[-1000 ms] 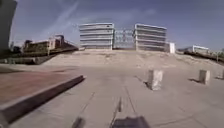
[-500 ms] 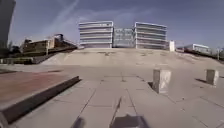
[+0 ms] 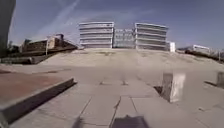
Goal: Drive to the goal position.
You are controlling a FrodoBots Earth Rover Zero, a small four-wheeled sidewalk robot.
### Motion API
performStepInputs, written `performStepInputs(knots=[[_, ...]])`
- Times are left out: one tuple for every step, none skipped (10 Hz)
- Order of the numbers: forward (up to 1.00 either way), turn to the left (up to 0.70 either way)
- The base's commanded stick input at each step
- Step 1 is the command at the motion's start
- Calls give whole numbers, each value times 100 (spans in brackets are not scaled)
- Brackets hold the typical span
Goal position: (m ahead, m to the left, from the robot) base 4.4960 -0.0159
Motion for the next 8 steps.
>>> performStepInputs(knots=[[70, 0], [70, 0], [70, 0], [70, 0], [70, 0], [70, 0], [70, 0], [70, 0]])
